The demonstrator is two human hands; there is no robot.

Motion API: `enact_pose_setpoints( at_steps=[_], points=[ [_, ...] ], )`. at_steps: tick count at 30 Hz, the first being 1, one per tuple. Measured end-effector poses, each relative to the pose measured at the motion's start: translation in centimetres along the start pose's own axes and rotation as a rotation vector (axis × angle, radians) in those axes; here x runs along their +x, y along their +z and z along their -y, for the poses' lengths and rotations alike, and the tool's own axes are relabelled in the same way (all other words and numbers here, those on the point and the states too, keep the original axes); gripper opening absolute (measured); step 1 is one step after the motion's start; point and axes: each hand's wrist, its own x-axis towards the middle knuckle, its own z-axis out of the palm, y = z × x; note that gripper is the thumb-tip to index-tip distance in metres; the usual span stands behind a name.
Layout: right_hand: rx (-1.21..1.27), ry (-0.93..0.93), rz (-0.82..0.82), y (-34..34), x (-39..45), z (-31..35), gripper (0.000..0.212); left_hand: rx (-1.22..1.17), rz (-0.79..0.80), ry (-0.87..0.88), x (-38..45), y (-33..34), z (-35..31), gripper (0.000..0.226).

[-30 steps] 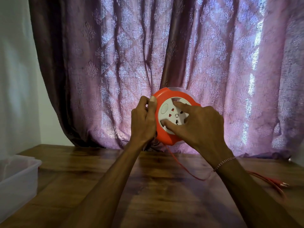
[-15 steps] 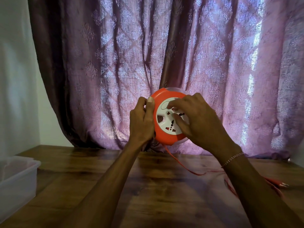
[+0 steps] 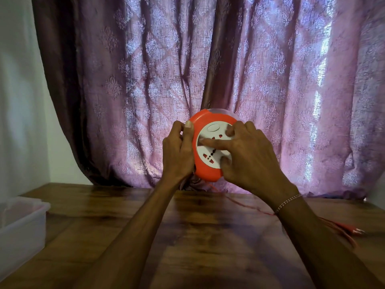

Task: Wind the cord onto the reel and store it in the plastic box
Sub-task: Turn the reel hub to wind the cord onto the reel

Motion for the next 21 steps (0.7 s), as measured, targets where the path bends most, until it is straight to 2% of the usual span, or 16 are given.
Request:
enact_pose_setpoints(
  at_steps=[8,10,14,19,21],
  points=[
    [0.202,0.278,-0.240,0.7,0.1,1.1,0.064,-0.020,-0.003,-0.008,0.0,0.1,-0.1,0.038],
    [0.238,0.286,-0.265,0.8,0.1,1.1,0.064,-0.024,0.001,-0.011,0.0,0.2,-0.2,0.040],
    [0.201,0.245,-0.222,0.5,0.2,0.7,0.057,-0.010,0.000,-0.014,0.0,0.2,0.0,0.040],
    [0.234,0.036,-0.104,-0.3,0.3,-0.4,0.027,-0.002,-0.009,-0.021,0.1,0.0,0.3,0.041],
    [0.218,-0.031,0.037,-0.6,0.3,-0.7,0.041,-0.004,-0.009,-0.021,0.2,0.0,0.4,0.041]
  ],
)
